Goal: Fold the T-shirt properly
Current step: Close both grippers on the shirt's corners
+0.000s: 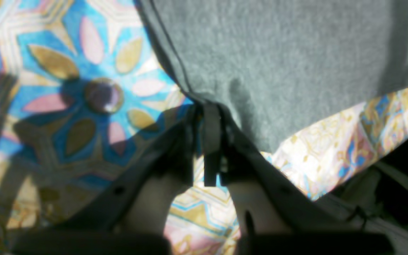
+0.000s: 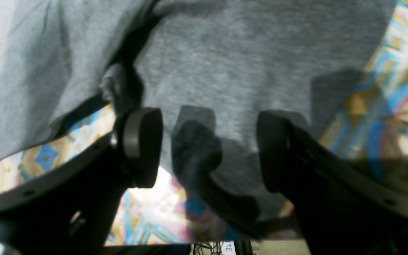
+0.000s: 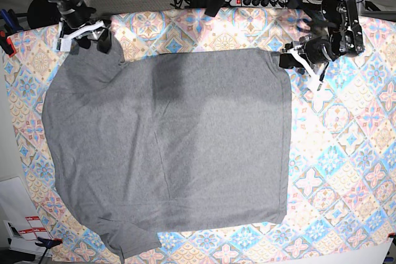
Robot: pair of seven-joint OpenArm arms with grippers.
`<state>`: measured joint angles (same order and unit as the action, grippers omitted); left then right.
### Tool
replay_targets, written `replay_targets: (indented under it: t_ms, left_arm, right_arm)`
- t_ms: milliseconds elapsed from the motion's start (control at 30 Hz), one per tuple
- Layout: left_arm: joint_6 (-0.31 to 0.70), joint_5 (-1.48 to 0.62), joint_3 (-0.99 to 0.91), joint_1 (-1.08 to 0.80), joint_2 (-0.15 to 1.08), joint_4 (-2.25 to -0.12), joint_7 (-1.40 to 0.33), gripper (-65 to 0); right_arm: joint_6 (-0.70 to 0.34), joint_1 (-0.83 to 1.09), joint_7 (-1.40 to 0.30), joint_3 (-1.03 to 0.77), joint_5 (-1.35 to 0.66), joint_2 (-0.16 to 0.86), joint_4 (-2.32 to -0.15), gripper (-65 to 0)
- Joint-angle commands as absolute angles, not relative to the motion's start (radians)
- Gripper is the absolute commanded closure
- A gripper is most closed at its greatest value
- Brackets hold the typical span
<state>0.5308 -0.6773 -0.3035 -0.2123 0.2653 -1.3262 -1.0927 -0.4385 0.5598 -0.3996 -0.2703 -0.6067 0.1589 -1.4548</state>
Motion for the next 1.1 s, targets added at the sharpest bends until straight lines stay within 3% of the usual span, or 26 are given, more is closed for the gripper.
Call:
replay_targets:
  t_ms: [0,133,233,400,700,900,1067]
  left_arm:
    - [0.545,-0.662,-0.303,-0.206,0.272,-1.308,-1.104,-4.5]
    - [0.607,-0.659,-0.285,-0.186,0.274,-1.279,-1.104,-4.5]
    - [0.608,-0.659,-0.255,-0.185,0.274,-1.279,-1.104,-4.5]
    - [0.608,-0.661,-0.213,-0.185,0.274,-1.279,-1.104,-4.3]
    - [0.608,-0.661,-0.214,-0.185,0.278,-1.279,-1.104,-4.2]
    - [0.608,-0.661,-0.214,-0.186,0.278,-1.279,-1.104,-4.2]
    - [0.608,-0.661,-0.217,-0.188,0.278,-1.279,-1.104,-4.1]
  right_arm:
    - [-0.446,0.568,-0.415,-0.263,-0.607,0.163,-1.465,-41.2]
    - [-0.510,0.568,-0.417,-0.252,-0.607,0.163,-1.466,-40.9]
    - [-0.565,0.568,-0.418,-0.259,-0.607,0.163,-1.466,-36.5]
    - [-0.565,0.567,-0.418,-0.289,-0.605,0.163,-1.465,-30.0]
    - [-0.572,0.567,-0.453,-0.519,-0.604,0.163,-1.463,-29.9]
    - [-0.575,0.527,-0.524,-0.544,-0.602,0.163,-1.426,-30.0]
    - [-0.688,0.455,-0.593,-0.519,-0.602,0.163,-1.300,-30.1]
